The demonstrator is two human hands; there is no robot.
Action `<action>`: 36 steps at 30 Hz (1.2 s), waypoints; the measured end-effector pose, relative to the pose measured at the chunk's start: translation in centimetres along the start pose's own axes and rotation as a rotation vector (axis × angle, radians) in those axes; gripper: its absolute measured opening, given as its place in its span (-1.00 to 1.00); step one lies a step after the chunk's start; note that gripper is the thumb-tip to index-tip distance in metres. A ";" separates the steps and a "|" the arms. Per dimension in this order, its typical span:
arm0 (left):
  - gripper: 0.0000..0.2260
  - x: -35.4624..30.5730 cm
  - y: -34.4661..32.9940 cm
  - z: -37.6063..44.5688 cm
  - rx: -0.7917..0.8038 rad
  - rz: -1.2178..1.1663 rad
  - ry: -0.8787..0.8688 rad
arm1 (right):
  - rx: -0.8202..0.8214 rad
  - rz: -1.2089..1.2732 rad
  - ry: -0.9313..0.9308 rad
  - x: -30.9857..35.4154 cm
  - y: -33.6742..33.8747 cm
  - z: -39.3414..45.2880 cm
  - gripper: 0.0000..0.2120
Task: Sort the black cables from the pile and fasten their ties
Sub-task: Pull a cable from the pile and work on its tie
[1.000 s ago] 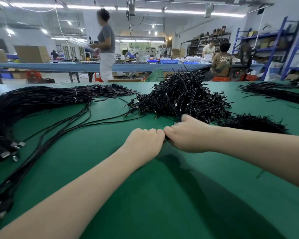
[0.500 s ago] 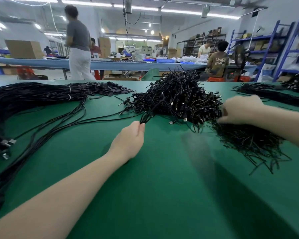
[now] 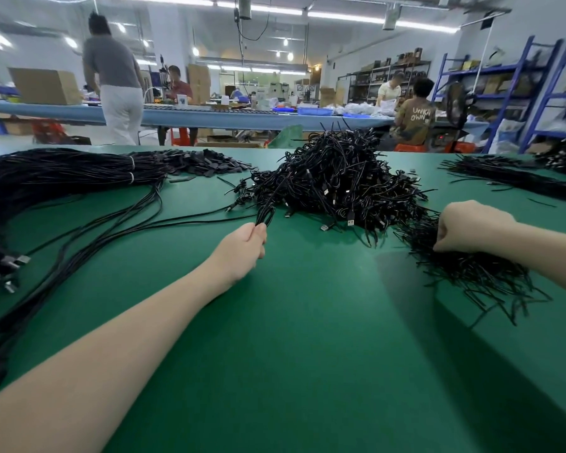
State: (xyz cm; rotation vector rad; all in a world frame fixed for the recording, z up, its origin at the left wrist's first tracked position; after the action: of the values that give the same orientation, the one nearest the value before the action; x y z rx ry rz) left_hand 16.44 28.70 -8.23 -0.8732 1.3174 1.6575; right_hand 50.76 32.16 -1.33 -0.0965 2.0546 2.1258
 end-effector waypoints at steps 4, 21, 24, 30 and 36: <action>-0.70 -0.3 0.0 -0.2 -0.019 0.017 -0.023 | -0.022 0.003 -0.009 0.0 0.0 -0.3 -0.75; -0.70 -0.5 -0.3 -0.4 0.003 0.085 -0.019 | -0.062 0.102 -0.096 -0.4 0.9 0.3 -0.81; -0.70 -0.6 -0.4 -0.5 0.007 0.113 -0.021 | -0.283 0.003 0.120 3.3 4.2 -1.1 -0.83; -0.68 -1.3 -0.7 -0.8 0.030 0.335 -0.070 | -0.486 -0.205 0.672 16.9 5.1 -8.4 -0.81; -0.67 -1.8 -1.0 -1.1 0.029 0.505 -0.106 | -0.607 -0.409 0.763 22.9 5.4 -9.6 -0.81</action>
State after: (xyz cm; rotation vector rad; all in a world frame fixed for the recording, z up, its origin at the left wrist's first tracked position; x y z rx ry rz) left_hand 18.14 27.36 -7.24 -0.4440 1.5682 2.0275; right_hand 26.60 24.43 -0.37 -1.4528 1.3464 2.5461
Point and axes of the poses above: each hand's wrist, its own z-axis towards the middle knuckle, its own y-axis out of the back of the hand, x = y × z, the point moved 9 cm from there along z, towards the middle knuckle
